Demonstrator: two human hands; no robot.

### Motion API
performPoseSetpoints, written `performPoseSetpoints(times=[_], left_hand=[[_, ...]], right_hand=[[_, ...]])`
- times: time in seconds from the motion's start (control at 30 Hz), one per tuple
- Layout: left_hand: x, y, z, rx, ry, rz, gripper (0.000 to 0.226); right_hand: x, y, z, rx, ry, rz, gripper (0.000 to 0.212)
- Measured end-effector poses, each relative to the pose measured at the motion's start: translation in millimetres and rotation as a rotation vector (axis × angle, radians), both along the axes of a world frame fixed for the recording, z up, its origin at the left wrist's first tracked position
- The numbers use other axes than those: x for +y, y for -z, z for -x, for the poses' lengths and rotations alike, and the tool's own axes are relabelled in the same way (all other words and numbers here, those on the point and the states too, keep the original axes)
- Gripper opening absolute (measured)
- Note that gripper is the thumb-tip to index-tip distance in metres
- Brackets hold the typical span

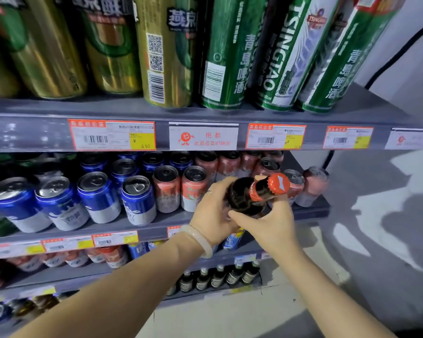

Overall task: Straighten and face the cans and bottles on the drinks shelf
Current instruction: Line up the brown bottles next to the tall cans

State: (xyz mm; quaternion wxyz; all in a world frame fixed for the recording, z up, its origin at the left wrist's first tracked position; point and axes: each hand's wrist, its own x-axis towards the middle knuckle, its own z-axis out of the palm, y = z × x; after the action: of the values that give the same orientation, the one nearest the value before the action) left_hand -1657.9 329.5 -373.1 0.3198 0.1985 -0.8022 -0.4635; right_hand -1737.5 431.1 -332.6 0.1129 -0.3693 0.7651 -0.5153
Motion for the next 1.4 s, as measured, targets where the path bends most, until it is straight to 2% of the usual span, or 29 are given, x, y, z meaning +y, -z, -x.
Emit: performPoseSetpoints(times=[0.13,0.27,0.4,0.67,0.87,1.17,1.33,1.4], left_hand=[[-1,8,-45,0.030,0.016,-0.119,0.070],[-13,17,-115,-0.030,-0.095,-0.114,0.071],[-29,25,-210,-0.077,-0.244,-0.082,0.069],[-60,1,-431,-0.143,-0.556,-0.050,0.082],[-80,-14,-561,-0.130,-0.761,-0.116,0.066],[-112,-2,-663,-0.102,-0.983,-0.185,0.064],[-171,1,-703,-0.117,-1.016,-0.227,0.061],[-201,-1,-717,-0.125,-1.025,-0.242,0.060]], right_hand=[[-1,-13,-37,-0.039,-0.079,-0.045,0.049],[-19,-8,-95,-0.096,-0.217,-0.103,0.048],[-52,-3,-175,-0.103,-0.357,-0.157,0.053],[-136,-6,-372,-0.121,-0.695,-0.159,0.055],[-184,-12,-505,-0.147,-0.899,-0.126,0.054],[-243,-1,-621,-0.118,-1.038,-0.176,0.047],[-303,3,-658,-0.151,-1.052,-0.234,0.047],[-336,3,-674,-0.129,-1.033,-0.253,0.055]])
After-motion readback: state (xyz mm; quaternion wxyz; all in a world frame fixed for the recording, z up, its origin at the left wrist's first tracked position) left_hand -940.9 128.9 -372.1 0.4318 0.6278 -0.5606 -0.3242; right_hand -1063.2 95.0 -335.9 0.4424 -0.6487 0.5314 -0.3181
